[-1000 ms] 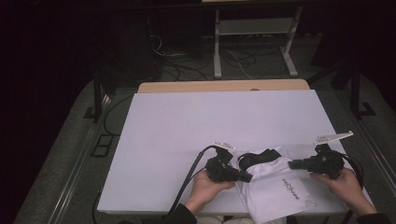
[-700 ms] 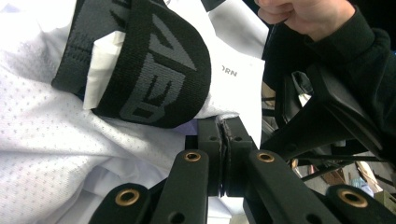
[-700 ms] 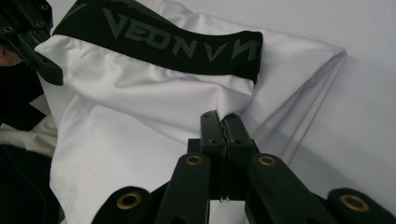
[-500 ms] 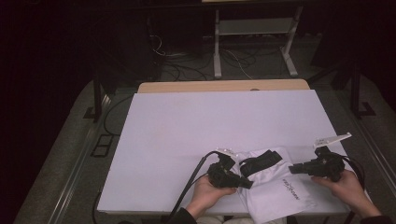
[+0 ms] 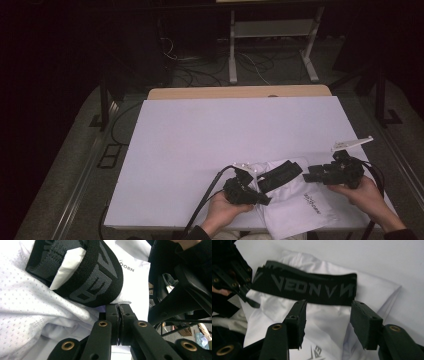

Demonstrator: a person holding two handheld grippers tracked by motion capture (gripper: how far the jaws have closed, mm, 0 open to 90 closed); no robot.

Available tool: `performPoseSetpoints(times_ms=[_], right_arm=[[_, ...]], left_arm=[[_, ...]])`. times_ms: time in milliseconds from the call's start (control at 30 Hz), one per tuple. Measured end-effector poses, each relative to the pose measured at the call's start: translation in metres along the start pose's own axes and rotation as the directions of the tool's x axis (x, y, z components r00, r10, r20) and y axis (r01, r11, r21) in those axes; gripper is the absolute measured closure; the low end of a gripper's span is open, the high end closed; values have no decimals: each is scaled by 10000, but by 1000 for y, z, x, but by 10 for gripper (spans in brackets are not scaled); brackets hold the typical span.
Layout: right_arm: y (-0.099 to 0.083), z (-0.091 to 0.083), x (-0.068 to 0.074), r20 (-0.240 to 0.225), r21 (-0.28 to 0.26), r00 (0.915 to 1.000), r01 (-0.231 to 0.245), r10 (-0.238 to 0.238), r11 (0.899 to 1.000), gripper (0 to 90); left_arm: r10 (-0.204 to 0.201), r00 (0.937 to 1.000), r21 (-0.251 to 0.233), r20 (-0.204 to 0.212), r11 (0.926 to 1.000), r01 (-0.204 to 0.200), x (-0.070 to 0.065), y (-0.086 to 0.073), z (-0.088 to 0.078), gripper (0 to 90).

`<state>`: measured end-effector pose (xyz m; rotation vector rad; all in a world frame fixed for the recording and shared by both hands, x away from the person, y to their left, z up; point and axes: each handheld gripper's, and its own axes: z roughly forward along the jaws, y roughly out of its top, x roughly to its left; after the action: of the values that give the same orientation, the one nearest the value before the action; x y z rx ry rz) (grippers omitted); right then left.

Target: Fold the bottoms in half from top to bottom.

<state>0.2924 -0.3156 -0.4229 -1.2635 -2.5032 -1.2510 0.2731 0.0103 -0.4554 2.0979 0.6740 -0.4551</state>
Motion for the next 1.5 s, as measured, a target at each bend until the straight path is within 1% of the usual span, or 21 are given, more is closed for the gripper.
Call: performPoseSetpoints(times_ms=[133,267,367,400,467,600,667,933,1067,1200,1233,1300,1367,1433,1500], right_arm=[[9,0,-1,79,-207,10000,13,-11,9998,452],[16,3,-3,198,-252,9998,-67,72,9997,449],[21,6,-6,317,-192,9994,-127,133,9997,449],[22,8,-7,290,-167,9995,-151,156,9997,452],[25,11,-10,388,-101,9991,-169,173,9998,472],[31,18,-16,411,-183,9971,-630,637,9978,539],[35,23,-19,562,-100,9959,-703,708,9975,547],[42,41,-26,706,353,9947,-771,745,9964,562],[44,48,-27,657,579,9955,-720,682,9957,586],[44,55,-28,564,867,9970,-569,521,9946,636],[44,57,-28,600,951,9973,-483,427,9943,661],[44,59,-27,551,1048,9980,-366,309,9938,677],[44,61,-25,668,1150,9978,-83,6,9933,711],[44,61,-23,859,1120,9960,153,-250,9936,755],[44,60,-23,922,1023,9950,291,-386,9943,777]], left_arm=[[63,9999,-20,-89,10000,-63,-1,0,0,864],[124,9999,3,-119,9999,-124,-2,1,0,865],[114,9999,-29,-126,9999,-115,-2,1,1,864],[122,9998,-43,-134,9999,-123,-2,1,1,864],[116,9998,-55,-134,9999,-116,-2,1,1,864],[135,9998,-58,-141,9999,-136,-2,1,0,864],[125,9998,-83,-150,9999,-127,-2,1,0,864],[103,9999,-105,-99,9999,-104,-1,0,1,864],[103,9999,-140,-113,9998,-105,-1,0,1,864],[62,9999,-170,-98,9998,-64,0,1,1,863],[40,10000,-186,-91,9998,-42,0,1,1,863],[33,10000,-186,-88,9998,-35,0,1,2,863],[2,10000,-205,-66,9998,-3,1,1,2,862],[-7,10000,-202,-77,9998,6,1,1,3,862],[-30,10000,-188,-55,9998,29,1,1,3,862]])
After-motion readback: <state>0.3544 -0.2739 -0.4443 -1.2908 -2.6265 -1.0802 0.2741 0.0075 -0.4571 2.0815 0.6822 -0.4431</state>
